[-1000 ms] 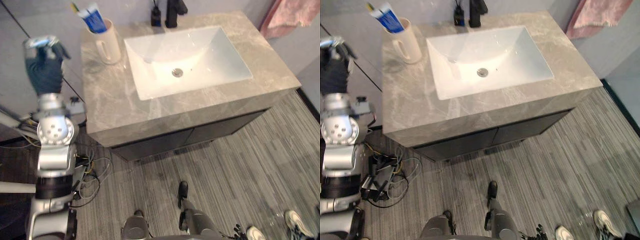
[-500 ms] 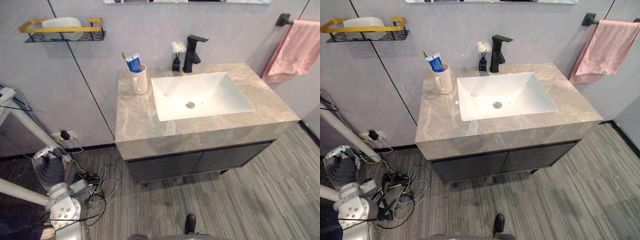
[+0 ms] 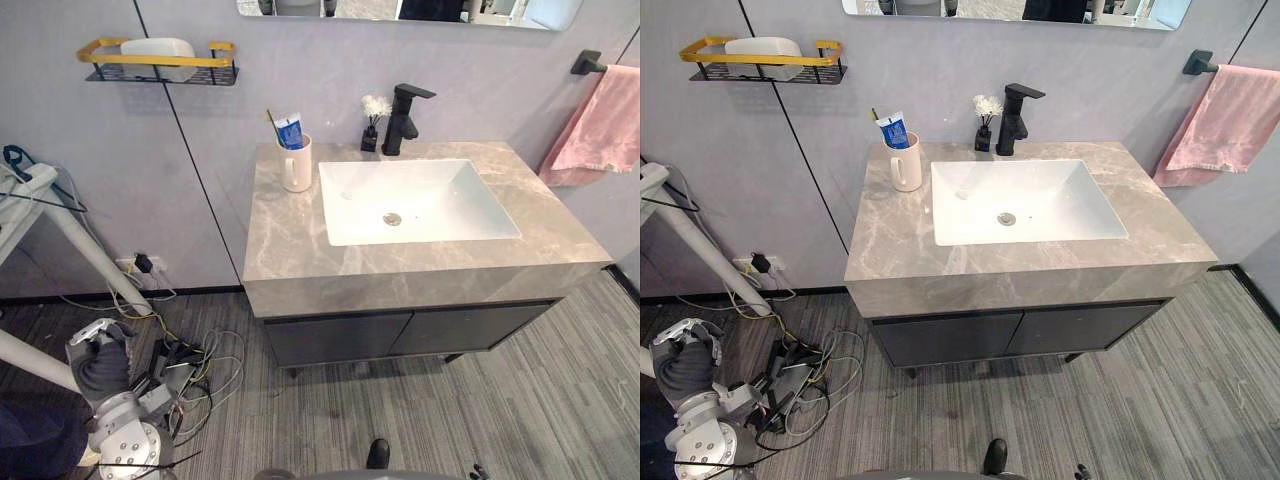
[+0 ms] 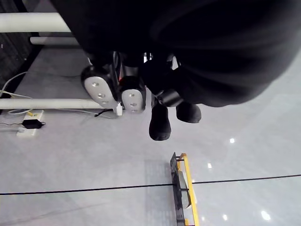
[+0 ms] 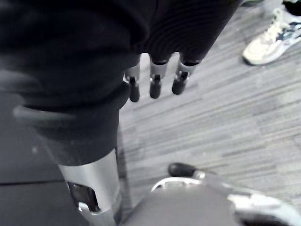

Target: Organize washtable

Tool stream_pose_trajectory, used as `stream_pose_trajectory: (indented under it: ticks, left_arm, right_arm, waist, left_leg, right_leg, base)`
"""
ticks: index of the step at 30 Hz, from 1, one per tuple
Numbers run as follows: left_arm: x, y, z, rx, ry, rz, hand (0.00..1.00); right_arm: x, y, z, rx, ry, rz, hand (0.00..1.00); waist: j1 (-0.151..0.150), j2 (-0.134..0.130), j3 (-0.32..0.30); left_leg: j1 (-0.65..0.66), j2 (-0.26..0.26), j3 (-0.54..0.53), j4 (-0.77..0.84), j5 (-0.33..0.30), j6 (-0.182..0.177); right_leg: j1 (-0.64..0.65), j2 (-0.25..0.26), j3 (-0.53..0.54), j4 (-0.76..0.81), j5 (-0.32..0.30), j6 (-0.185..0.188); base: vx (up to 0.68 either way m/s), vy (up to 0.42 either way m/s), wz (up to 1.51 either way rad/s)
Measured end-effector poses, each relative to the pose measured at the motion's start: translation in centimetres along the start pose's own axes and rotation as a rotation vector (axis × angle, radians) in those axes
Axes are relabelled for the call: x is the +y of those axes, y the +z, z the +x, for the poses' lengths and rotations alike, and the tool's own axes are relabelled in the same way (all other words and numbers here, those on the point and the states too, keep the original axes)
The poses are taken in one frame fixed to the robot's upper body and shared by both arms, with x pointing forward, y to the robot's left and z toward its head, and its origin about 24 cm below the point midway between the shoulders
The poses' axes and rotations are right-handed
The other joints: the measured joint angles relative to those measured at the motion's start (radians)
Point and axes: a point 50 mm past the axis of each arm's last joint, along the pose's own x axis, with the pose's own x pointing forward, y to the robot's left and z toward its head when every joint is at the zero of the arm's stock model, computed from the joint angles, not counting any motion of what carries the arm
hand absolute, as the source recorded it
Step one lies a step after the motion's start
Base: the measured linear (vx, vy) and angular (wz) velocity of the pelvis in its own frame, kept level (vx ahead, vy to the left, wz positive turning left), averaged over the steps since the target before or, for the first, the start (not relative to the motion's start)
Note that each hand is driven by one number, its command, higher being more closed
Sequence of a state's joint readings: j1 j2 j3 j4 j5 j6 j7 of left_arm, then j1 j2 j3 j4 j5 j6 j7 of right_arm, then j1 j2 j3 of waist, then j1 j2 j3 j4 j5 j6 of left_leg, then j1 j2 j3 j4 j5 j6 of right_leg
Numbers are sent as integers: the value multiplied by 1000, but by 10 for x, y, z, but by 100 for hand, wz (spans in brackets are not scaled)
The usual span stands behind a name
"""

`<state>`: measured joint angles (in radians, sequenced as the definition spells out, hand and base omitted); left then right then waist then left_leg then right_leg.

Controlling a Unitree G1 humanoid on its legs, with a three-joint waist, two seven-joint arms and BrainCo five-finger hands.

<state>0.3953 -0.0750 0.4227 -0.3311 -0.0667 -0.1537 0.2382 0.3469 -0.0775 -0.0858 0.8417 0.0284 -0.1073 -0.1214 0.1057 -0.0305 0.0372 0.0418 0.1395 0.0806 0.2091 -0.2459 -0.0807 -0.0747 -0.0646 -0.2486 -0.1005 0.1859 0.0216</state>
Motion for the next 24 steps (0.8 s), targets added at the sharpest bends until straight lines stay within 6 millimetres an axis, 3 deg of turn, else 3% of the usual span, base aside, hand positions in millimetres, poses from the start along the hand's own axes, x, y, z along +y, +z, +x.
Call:
stream_pose_trajectory:
  ticks: [4,8,14,21,24]
  left_arm:
    - [1,-21,-3,104,-16,25,100]
    - [1,-28,-6,142,-32,32,100]
    - [-12,-44,-11,218,-88,26,100]
    - [-23,-48,-14,235,-145,12,100]
    - [-30,-61,-20,298,-174,20,100]
  right_arm:
    - [1,1,0,-5,19,-7,0]
    - [5,2,0,-8,28,0,0]
    - [11,2,-1,-10,52,-23,0]
    - [11,2,-1,-10,54,-26,0]
    - [12,2,-1,-10,54,-25,0]
  waist:
    - [17,3,-16]
    - [18,-9,-28]
    - [17,-27,-40]
    - [18,-30,-42]
    - [16,-28,-41]
  left_leg:
    - [0,-1,0,0,1,-1]
    - [-1,-2,0,-1,0,-1]
    - [0,-4,-1,-3,0,0]
    - [14,-5,1,-34,14,-2]
    - [34,-5,6,-49,19,-5]
  right_leg:
    - [0,-2,-1,0,-1,2]
    - [1,-4,-4,0,-4,2]
    - [3,-10,-22,0,-6,0]
    - [3,-10,-23,0,-3,-4]
    - [13,-10,-19,-4,0,1]
  base:
    - [16,15,0]
    - [0,0,0]
    - [0,0,0]
    - [0,0,0]
    - [17,22,-4]
